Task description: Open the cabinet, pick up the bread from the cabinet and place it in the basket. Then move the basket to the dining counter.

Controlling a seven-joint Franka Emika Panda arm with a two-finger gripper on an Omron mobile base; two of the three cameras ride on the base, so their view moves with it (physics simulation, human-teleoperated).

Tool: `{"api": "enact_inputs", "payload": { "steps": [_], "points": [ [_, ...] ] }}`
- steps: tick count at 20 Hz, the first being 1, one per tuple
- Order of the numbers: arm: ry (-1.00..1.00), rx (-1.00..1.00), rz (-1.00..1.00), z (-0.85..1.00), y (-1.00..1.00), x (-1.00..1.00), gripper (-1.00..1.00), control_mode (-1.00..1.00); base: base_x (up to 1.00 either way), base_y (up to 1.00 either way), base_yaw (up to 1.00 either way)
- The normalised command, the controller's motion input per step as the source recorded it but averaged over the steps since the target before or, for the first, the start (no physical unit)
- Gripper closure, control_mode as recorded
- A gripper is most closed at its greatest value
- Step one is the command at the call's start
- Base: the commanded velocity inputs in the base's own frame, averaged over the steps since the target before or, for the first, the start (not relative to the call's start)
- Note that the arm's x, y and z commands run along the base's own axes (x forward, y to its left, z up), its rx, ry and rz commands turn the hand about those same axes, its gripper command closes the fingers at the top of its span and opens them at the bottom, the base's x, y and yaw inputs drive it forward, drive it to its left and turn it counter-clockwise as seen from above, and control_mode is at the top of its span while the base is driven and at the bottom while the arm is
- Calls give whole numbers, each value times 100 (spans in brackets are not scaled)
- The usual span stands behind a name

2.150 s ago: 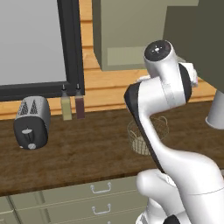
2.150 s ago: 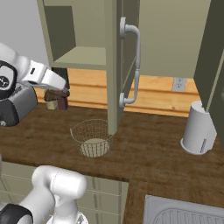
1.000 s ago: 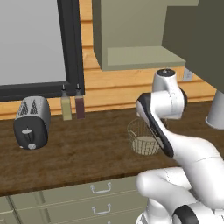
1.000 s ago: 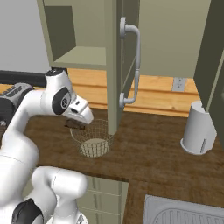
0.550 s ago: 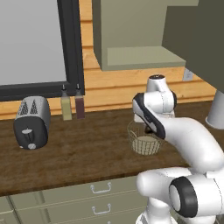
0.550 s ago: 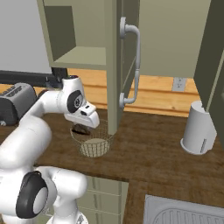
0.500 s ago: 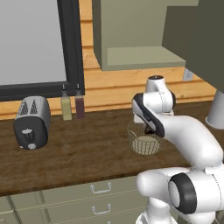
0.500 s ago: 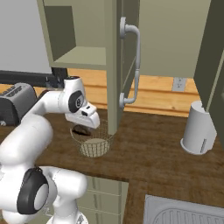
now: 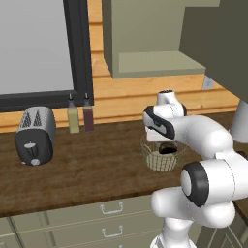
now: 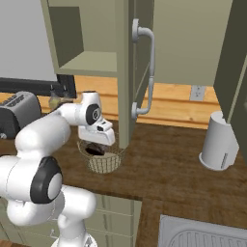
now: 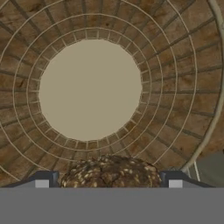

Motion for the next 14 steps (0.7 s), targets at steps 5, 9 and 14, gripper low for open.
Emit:
{"api": "enact_inputs", "payload": {
  "steps": [5,9,14],
  "points": [
    [0,6,5,-23,-14,7,100,-100,0,0,0],
    [0,2,5,-32,-3,1,100,-100,0,0,0],
    [0,0,2,-12,0,0,-100,-100,0,0,0]
  ]
}}
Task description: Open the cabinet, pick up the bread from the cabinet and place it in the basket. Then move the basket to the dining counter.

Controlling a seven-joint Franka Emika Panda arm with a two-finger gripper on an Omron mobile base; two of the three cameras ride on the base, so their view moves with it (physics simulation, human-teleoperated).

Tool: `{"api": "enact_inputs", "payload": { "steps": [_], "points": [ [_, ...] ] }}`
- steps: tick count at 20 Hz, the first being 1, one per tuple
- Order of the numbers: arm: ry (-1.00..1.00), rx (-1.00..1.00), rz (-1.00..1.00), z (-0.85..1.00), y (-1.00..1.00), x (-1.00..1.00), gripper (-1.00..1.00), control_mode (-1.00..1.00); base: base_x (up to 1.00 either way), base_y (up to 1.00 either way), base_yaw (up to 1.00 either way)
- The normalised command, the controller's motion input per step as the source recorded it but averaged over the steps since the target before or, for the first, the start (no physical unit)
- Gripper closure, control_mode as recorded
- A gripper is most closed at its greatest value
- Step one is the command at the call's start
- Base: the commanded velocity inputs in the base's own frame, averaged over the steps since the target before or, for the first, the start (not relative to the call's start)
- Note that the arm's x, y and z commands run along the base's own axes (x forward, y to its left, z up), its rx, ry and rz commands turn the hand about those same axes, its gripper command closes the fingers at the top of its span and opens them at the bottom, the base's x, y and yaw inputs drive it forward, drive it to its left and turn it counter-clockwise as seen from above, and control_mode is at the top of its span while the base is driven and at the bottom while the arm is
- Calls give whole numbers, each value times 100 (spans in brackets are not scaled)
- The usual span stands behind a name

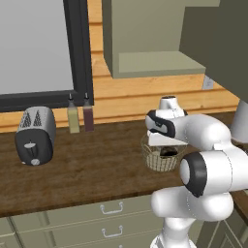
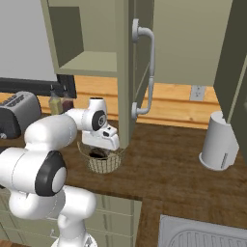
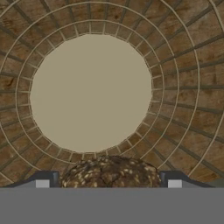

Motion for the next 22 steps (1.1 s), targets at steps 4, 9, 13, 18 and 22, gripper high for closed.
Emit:
{"api": "enact_inputs", "payload": {
  "steps": [4,9,13,18,22],
  "points": [
    [0,0,1,0,0,1,-100,-100,0,0,0],
    [0,0,1,1,1,1,-100,-100,0,0,0],
    [-4,0,0,4,4,0,-100,-100,0,0,0],
    [-7,0,0,36,0,0,-100,-100,0,0,0],
    [-13,0,-6,66,-7,-21,-100,-100,0,0,0]
  ]
}}
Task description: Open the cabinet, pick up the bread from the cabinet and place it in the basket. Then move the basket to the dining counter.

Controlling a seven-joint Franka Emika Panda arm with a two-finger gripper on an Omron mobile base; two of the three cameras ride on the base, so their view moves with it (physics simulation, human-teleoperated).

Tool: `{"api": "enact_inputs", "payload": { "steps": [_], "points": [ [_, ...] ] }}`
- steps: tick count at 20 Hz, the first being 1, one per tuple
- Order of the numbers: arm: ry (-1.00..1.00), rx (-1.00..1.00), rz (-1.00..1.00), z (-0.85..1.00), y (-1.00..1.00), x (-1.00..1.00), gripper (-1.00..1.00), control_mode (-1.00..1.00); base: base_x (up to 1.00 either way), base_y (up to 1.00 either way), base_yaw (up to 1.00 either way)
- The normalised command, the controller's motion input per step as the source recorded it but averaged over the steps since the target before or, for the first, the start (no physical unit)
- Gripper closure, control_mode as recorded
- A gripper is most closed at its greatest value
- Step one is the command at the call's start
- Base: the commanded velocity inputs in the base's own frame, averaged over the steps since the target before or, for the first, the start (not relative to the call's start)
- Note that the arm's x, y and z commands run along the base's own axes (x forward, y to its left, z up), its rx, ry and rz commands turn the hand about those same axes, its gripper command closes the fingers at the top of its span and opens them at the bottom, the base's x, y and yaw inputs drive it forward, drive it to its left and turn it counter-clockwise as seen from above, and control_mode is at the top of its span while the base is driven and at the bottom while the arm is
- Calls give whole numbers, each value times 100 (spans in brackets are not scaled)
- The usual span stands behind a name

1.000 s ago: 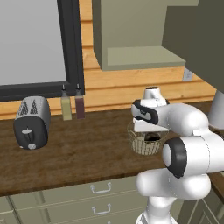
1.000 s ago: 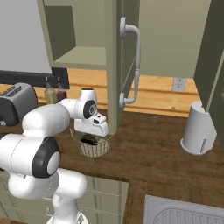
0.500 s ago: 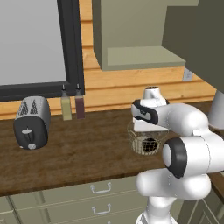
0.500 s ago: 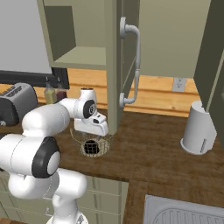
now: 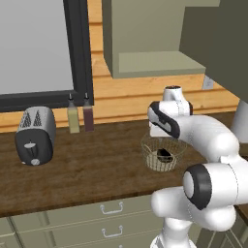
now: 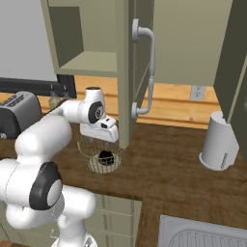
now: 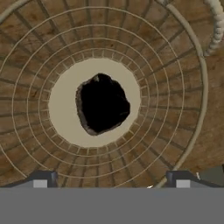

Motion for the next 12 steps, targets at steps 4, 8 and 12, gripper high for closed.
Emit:
{"api": "enact_inputs", "payload": {
  "steps": [4,8,12],
  "points": [
    [-29,2,-17,36,-30,-55,-100,-100,0,0,0],
    [-32,8,-20,4,-44,-40,-100,-100,0,0,0],
    [-10,18,-13,-1,-31,-4,-100,-100,0,0,0]
  ]
}}
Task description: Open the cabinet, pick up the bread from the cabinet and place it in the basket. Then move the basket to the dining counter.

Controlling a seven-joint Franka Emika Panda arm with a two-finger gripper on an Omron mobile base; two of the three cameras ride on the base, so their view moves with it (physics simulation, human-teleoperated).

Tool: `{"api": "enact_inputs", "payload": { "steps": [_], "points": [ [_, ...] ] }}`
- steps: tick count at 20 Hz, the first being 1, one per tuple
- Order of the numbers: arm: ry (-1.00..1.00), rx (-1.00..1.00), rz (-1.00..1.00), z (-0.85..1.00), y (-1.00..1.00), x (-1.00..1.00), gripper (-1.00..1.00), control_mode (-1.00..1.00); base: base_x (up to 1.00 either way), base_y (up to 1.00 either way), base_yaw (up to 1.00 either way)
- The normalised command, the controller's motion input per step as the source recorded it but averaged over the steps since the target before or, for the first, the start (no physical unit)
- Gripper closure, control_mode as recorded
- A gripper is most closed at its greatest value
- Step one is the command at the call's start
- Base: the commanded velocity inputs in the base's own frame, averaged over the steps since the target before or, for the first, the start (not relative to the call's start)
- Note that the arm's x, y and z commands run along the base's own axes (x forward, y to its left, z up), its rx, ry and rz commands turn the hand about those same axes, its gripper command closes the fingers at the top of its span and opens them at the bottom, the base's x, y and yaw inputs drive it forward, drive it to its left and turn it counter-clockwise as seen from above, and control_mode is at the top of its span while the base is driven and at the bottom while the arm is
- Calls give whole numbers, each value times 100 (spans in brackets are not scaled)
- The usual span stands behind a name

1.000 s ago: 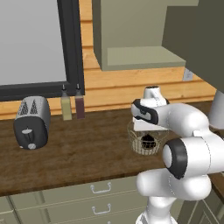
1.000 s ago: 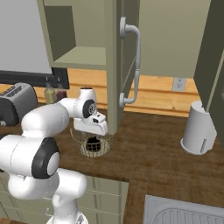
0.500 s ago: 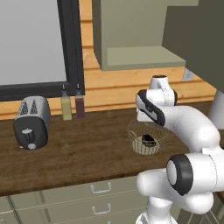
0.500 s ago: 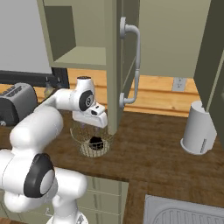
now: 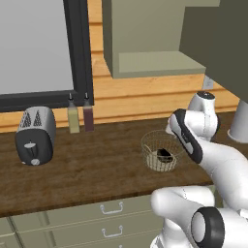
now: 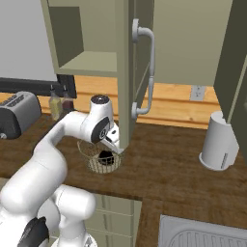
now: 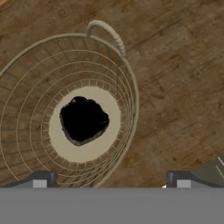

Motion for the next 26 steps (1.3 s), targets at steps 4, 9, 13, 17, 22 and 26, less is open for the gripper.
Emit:
{"api": "enact_inputs", "payload": {
  "steps": [4,9,13,17,22,26],
  "points": [
    [8,14,-3,-1,-22,4,-100,-100,0,0,0],
    [7,0,0,-10,0,10,-100,-100,0,0,0],
    [15,0,-2,-31,0,15,-100,-100,0,0,0],
    [7,0,-4,-42,0,18,-100,-100,0,0,0],
    [7,0,-4,-37,0,15,-100,-100,0,0,0],
    [5,0,-3,-40,0,12,-100,-100,0,0,0]
  ]
}}
